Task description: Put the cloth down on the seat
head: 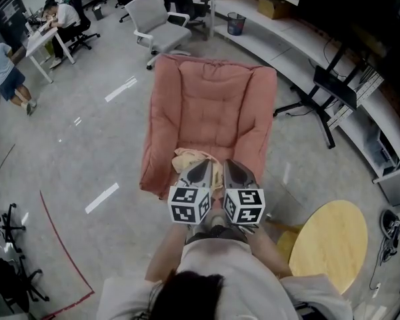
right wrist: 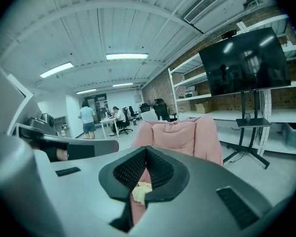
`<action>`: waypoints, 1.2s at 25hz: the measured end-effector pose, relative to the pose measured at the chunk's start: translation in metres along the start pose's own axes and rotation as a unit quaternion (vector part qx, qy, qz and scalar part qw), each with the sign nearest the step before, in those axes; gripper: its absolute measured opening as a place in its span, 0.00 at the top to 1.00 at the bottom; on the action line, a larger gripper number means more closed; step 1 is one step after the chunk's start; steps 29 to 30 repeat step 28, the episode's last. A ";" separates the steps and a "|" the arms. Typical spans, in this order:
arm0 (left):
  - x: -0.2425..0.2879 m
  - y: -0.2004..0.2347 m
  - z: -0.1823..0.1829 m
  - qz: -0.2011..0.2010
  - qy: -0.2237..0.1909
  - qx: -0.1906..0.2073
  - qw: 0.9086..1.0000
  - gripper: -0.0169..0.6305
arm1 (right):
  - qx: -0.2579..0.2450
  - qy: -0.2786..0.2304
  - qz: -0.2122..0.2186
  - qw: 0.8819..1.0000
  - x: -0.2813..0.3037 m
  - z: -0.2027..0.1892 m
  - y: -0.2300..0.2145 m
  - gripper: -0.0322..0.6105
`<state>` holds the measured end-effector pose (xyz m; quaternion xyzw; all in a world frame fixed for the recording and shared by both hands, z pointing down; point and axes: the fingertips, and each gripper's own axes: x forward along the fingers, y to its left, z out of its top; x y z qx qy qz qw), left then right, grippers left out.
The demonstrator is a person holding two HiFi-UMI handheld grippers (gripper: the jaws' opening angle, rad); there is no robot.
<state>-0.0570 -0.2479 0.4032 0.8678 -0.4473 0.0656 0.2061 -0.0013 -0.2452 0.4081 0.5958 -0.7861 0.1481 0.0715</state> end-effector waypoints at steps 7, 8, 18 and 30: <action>0.000 -0.005 0.001 -0.011 -0.012 0.026 1.000 0.93 | -0.005 0.004 0.002 1.000 0.005 -0.002 0.004 0.91; 0.001 -0.004 0.001 -0.010 -0.011 0.023 1.000 0.93 | -0.006 0.005 0.002 1.000 0.005 -0.002 0.004 0.91; 0.008 0.008 -0.005 0.010 0.004 0.013 1.000 0.93 | -0.017 0.012 0.000 1.000 0.010 -0.004 0.001 0.91; 0.015 0.015 -0.001 0.012 -0.002 0.018 1.000 0.93 | -0.016 0.013 0.006 1.000 0.021 0.000 0.003 0.91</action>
